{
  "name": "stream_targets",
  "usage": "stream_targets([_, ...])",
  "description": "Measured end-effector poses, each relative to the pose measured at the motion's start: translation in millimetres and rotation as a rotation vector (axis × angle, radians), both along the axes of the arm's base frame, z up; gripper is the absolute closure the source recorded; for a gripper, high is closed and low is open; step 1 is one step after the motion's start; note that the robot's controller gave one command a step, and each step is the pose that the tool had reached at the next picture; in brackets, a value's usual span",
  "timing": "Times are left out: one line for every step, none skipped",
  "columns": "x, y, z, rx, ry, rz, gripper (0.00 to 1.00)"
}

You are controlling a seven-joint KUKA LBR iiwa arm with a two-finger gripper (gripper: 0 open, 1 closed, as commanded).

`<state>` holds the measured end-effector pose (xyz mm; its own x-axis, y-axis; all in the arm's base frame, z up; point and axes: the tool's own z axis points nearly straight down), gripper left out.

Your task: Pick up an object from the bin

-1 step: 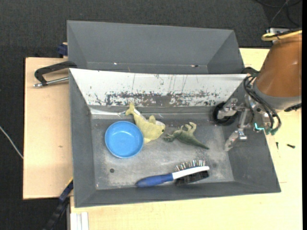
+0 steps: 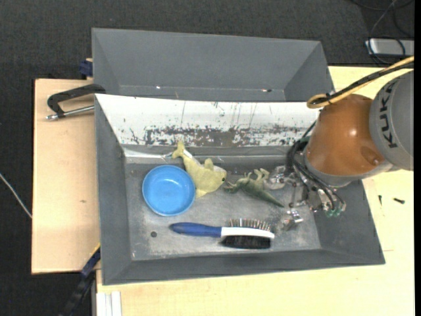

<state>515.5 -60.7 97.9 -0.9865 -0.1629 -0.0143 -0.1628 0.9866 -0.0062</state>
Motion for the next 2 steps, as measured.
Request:
stream_targets([76.3,16,4,0.007,0.003,-0.158,0.0])
stream_targets([88.2,54,3,0.009,0.008,-0.186,0.0])
